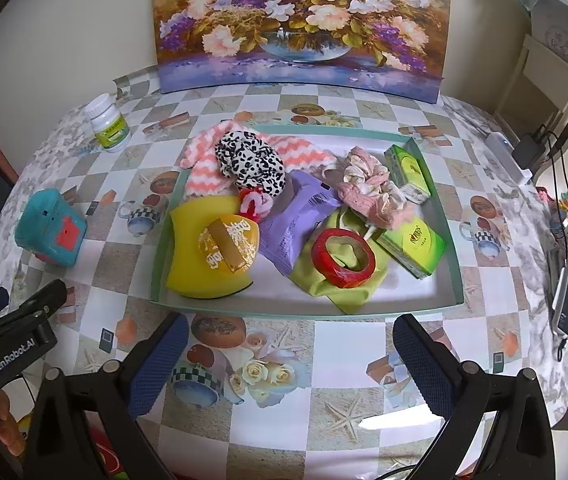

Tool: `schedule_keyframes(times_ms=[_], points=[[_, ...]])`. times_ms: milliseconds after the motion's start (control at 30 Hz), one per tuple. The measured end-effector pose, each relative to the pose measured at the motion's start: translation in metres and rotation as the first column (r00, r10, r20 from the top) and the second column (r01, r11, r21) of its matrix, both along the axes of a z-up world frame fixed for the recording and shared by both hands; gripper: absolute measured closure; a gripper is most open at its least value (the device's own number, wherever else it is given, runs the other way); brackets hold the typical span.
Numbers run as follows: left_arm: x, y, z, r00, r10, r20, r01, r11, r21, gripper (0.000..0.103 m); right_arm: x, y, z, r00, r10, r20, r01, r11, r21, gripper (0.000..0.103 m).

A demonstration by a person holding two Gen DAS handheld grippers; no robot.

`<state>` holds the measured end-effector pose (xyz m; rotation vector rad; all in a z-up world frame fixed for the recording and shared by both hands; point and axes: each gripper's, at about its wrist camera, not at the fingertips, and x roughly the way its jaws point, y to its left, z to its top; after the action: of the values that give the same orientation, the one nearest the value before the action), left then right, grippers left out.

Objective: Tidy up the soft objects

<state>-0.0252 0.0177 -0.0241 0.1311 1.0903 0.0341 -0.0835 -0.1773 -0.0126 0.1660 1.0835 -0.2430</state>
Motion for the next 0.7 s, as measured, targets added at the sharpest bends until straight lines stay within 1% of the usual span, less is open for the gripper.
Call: schedule_keyframes(times_ms=[267,700], points=[[0.0003,0.0,0.0001,1.0,0.003,0.006,-0.003,1.0,0.012,0.009,0.0008,-0.0006,0.0011,1.0,0.004,0.007,-0.004,1.0,0.005,0.0],[-0.0011,-0.0081,-0.0011,1.0,-0.003,0.02,0.001,0.996,0.085,0.009,0.0007,-0.0057,0.0023,1.0,-0.005,0.015,0.005,1.0,0.008,0.0]])
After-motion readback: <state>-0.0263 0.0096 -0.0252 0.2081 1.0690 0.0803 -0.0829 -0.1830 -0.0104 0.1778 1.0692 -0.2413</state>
